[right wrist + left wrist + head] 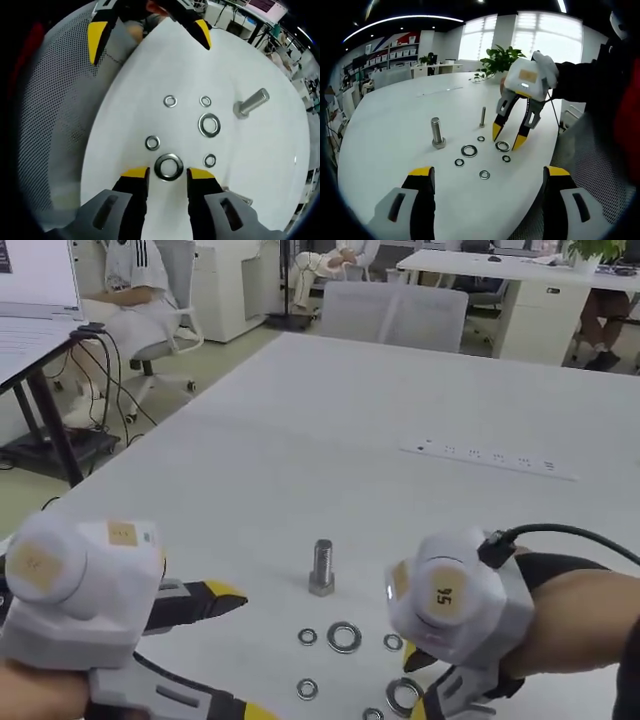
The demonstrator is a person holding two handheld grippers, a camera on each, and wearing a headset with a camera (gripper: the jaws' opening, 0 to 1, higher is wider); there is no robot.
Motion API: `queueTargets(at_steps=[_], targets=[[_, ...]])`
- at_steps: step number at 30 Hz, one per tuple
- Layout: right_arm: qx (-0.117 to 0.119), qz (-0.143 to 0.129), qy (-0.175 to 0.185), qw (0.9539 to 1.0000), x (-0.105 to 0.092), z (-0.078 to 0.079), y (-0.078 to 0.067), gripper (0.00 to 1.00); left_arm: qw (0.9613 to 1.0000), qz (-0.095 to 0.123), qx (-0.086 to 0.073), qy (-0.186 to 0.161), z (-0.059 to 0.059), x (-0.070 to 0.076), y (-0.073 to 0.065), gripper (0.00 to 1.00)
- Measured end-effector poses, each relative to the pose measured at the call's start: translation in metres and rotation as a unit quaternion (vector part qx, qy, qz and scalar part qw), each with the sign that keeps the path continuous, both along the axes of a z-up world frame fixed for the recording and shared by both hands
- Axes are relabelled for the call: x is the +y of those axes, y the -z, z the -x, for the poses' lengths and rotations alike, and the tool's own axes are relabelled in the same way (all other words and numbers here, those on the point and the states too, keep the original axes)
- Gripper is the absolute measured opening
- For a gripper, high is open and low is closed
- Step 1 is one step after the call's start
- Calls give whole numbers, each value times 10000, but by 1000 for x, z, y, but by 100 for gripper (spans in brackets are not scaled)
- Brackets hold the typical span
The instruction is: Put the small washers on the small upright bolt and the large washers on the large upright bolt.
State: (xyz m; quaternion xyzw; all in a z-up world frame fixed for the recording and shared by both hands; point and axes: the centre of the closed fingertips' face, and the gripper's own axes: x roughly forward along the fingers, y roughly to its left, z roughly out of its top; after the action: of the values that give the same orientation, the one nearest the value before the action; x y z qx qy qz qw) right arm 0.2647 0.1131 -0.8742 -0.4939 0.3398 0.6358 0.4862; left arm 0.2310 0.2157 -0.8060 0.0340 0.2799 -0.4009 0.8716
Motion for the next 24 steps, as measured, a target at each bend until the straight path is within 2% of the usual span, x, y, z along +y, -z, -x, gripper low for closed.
queueTargets(at_steps=[14, 24], targets=[[133, 234, 132, 9995, 1, 1, 1, 29, 10000, 20, -20, 31, 0, 0, -1, 88], [101, 452, 220, 9987, 2, 0, 2, 29, 10000, 40, -57, 31, 0, -1, -2, 88]])
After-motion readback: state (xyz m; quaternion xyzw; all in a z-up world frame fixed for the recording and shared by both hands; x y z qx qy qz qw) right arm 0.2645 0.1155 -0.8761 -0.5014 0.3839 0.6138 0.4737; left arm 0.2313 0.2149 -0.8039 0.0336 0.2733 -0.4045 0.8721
